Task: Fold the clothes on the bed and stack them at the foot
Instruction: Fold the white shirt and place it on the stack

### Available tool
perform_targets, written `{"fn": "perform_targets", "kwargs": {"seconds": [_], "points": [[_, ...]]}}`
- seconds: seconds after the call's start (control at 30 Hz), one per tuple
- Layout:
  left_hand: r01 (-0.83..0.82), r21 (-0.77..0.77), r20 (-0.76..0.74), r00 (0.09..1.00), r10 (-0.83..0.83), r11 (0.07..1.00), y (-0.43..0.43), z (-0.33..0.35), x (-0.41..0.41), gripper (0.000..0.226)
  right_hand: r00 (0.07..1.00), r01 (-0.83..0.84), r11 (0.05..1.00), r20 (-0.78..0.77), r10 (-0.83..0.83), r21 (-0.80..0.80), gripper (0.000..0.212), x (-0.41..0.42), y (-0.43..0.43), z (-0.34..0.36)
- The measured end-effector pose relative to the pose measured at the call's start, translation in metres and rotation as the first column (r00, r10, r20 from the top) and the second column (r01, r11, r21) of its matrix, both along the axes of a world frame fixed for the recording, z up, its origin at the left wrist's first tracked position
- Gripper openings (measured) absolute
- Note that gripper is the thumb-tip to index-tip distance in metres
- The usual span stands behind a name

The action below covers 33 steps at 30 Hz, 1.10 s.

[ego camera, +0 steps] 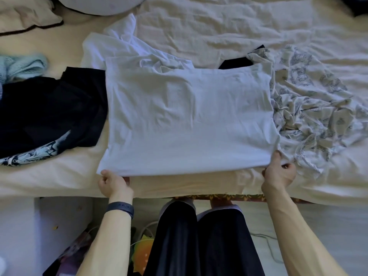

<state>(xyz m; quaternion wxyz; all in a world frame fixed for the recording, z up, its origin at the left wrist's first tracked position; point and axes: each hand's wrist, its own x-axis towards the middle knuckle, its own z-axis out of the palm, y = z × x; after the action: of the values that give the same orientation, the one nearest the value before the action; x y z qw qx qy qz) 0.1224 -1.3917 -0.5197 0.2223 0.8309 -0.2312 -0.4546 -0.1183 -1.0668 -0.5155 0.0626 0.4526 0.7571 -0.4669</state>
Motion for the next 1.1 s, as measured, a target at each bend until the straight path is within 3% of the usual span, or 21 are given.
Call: {"fn": "perform_targets", "kwargs": {"seconds": [0.17, 0.27, 0.33, 0.43, 0.57, 0.7, 0.93, 1.0, 1.03, 1.07, 1.1], "points": [[0.001, 0.12, -0.072, 0.997, 0.007, 0.993, 0.006, -0.005, 0.01, 0.027, 0.984, -0.037, 0.996, 0.17, 0.05, -0.078, 0.032, 0.016, 0.01, -0.013], [0.02, 0.219, -0.165, 0.986, 0.017, 0.976, 0.001, -0.01, 0.011, 0.017, 0.974, 0.066, 0.969, 0.228, -0.01, -0.239, 0.031, 0.012, 0.008, -0.016], [0.029, 0.198, -0.188, 0.982, 0.009, 0.98, -0.006, -0.011, 0.011, 0.012, 0.977, 0.135, 0.923, 0.205, -0.062, -0.361, 0.038, 0.007, 0.006, -0.013], [0.093, 0.083, -0.098, 0.992, -0.085, 0.992, -0.018, -0.017, 0.013, 0.019, 0.983, 0.067, 0.913, 0.182, 0.008, -0.402, 0.041, 0.002, 0.011, -0.01], [0.229, 0.063, 0.019, 0.973, -0.231, 0.971, -0.015, -0.024, 0.021, 0.033, 0.953, -0.13, 0.883, 0.188, 0.236, -0.451, 0.02, 0.004, 0.03, -0.005], [0.285, 0.066, 0.107, 0.951, -0.291, 0.956, -0.015, -0.023, 0.034, 0.037, 0.846, -0.406, 0.849, 0.212, 0.489, -0.339, 0.024, 0.004, 0.058, -0.002], [0.341, 0.138, 0.192, 0.912, -0.363, 0.93, -0.015, -0.016, 0.034, 0.038, 0.904, -0.377, 0.919, 0.169, 0.392, -0.117, 0.025, 0.016, 0.048, 0.001], [0.472, 0.162, 0.342, 0.797, -0.498, 0.867, -0.006, -0.01, 0.021, 0.045, 0.931, -0.323, 0.945, 0.198, 0.308, 0.051, 0.033, 0.027, 0.029, 0.005], [0.6, 0.156, 0.434, 0.672, -0.601, 0.784, 0.001, -0.005, 0.011, 0.052, 0.933, -0.331, 0.928, 0.205, 0.295, 0.169, 0.044, 0.032, 0.017, 0.007], [0.763, 0.13, 0.508, 0.497, -0.703, 0.633, 0.009, 0.001, -0.002, 0.058, 0.916, -0.392, 0.877, 0.203, 0.345, 0.278, 0.054, 0.037, 0.003, 0.011], [0.903, 0.1, 0.555, 0.298, -0.776, 0.419, 0.019, 0.003, -0.017, 0.063, 0.864, -0.504, 0.789, 0.203, 0.462, 0.351, 0.061, 0.042, -0.015, 0.016]]}}
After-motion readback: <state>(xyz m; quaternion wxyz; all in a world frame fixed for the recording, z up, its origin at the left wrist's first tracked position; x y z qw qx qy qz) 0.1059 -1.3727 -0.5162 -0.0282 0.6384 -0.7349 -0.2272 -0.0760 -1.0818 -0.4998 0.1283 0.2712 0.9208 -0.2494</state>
